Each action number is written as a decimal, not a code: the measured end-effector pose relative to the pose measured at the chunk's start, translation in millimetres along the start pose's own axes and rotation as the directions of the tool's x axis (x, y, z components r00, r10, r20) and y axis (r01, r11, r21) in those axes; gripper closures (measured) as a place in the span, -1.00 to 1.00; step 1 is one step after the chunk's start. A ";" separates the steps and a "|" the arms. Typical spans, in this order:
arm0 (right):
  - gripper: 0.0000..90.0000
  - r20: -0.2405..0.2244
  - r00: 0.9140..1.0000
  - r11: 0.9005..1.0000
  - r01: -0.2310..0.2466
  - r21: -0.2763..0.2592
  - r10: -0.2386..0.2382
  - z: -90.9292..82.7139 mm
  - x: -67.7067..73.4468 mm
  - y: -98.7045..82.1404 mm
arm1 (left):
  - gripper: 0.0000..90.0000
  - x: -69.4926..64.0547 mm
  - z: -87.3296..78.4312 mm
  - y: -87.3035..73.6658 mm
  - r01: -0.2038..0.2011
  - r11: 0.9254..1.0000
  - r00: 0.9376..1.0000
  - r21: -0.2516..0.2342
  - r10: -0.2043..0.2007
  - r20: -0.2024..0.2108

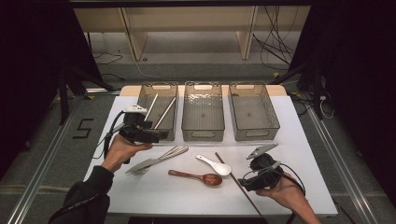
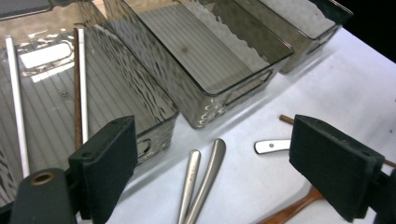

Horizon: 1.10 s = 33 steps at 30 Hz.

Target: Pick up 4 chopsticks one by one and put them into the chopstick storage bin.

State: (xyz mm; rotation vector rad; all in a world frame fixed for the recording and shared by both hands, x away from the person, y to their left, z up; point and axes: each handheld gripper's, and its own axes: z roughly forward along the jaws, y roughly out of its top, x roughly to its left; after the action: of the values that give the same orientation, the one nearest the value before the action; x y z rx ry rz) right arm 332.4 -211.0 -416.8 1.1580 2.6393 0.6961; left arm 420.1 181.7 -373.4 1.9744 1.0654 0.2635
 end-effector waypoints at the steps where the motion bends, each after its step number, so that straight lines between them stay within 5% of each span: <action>1: -0.40 0.000 1.000 1.000 0.000 0.001 0.000 0.6 -0.1 0.1 | -0.67 -1.6 -0.9 -1.2 -0.002 1.000 1.000 0.001 0.002 0.005; 16: -0.34 0.014 1.000 0.995 0.023 0.100 -0.024 9.9 -0.6 -0.7 | -0.68 -27.8 -8.9 -22.8 -0.056 0.998 0.997 0.016 0.055 0.050; 33: 0.05 -0.016 0.996 0.965 0.090 0.247 -0.089 33.4 7.6 0.6 | -0.68 -40.3 -18.6 -49.5 -0.092 0.996 0.995 0.012 0.091 0.044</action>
State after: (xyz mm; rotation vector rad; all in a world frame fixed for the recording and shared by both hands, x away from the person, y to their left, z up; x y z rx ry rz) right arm 338.9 -193.5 -445.5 1.0863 2.8241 0.3604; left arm 356.6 175.2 -391.9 2.0350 0.9526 0.2619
